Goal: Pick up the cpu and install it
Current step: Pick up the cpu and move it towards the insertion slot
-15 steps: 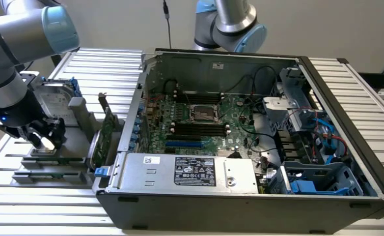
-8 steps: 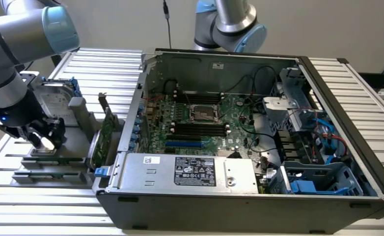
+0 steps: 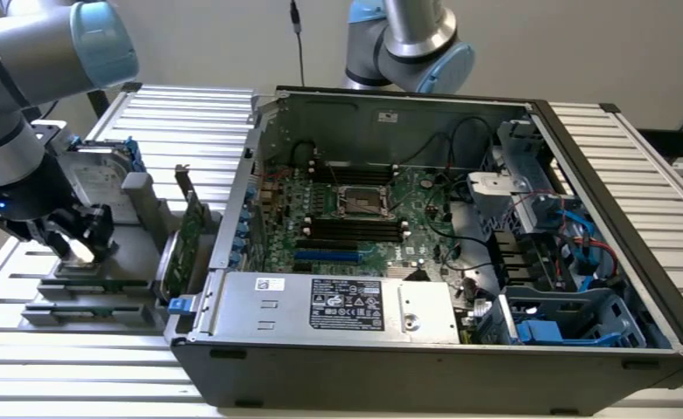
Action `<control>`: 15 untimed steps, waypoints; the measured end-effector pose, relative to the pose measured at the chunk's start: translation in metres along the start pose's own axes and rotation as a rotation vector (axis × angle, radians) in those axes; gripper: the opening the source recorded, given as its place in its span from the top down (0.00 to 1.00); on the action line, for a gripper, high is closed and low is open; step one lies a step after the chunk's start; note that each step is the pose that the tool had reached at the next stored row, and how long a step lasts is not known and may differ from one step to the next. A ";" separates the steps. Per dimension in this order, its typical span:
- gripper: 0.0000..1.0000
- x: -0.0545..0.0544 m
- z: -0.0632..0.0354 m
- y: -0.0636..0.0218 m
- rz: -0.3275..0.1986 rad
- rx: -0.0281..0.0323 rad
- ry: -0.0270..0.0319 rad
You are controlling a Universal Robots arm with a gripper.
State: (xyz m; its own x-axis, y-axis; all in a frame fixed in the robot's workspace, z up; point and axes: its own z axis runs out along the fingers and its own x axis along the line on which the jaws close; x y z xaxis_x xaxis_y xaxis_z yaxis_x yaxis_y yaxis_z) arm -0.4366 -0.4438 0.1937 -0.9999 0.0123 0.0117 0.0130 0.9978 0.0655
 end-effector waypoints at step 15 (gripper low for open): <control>0.45 0.001 -0.0658 0.0043 0.000 -0.0007 0.0002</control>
State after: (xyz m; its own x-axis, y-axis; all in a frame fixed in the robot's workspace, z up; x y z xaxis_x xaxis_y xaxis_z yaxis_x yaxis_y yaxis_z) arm -0.4366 -0.4438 0.2596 -0.9999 0.0123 0.0118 0.0131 0.9977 0.0661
